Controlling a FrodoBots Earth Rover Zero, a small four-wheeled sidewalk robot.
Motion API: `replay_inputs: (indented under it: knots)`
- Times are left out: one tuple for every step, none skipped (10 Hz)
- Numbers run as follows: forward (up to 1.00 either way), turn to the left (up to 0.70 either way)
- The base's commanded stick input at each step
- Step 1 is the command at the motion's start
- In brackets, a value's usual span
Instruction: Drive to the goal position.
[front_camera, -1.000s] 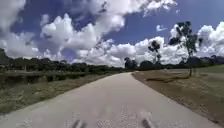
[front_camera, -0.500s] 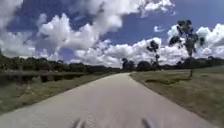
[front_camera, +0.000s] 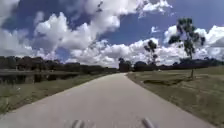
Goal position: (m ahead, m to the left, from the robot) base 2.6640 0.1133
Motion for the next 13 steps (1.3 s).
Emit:
replay_inputs:
  knots:
    - [0.7,0.35]
    - [0.7,0.13]
    - [0.7,0.0]
    - [0.7,0.0]
    - [0.7,0.0]
    - [0.7,0.0]
    - [0.7,0.0]
    - [0.7,0.0]
    - [0.7,0.0]
    - [0.7,0.0]
    - [0.7,0.0]
    - [0.7,0.0]
    - [0.7,0.0]
